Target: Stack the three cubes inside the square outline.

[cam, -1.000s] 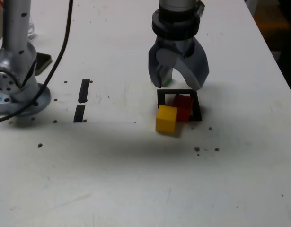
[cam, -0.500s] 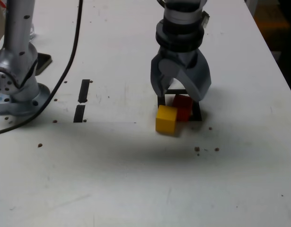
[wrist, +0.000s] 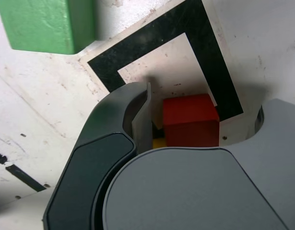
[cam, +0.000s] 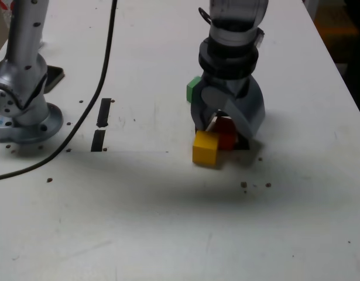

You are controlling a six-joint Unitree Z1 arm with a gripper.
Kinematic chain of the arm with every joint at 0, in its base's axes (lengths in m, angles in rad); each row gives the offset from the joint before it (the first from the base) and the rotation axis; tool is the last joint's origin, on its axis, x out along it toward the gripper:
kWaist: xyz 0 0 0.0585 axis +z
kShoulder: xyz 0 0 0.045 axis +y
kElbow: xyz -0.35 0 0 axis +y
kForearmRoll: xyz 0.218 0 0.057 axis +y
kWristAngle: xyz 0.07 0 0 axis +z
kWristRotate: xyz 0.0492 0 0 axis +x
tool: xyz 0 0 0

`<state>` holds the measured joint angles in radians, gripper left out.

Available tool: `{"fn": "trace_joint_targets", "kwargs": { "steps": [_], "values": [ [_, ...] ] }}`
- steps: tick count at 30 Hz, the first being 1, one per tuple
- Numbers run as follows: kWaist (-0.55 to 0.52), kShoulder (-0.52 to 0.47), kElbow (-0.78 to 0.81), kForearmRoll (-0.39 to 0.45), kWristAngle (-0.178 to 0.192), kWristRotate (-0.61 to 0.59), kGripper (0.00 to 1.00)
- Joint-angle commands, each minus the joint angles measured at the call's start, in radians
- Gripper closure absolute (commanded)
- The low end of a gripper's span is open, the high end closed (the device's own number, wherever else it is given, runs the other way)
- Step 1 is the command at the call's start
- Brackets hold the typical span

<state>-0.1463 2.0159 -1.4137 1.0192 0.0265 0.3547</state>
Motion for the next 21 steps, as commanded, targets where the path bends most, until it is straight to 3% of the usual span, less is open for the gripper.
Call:
{"fn": "trace_joint_targets", "kwargs": {
  "steps": [1,14,21],
  "values": [
    [-0.001,0.007,0.006,-0.008,-0.001,-0.003,0.16],
    [-0.008,0.048,0.034,-0.040,-0.008,-0.006,0.12],
    [-0.020,0.059,0.038,-0.043,-0.013,-0.007,0.17]
  ]
}}
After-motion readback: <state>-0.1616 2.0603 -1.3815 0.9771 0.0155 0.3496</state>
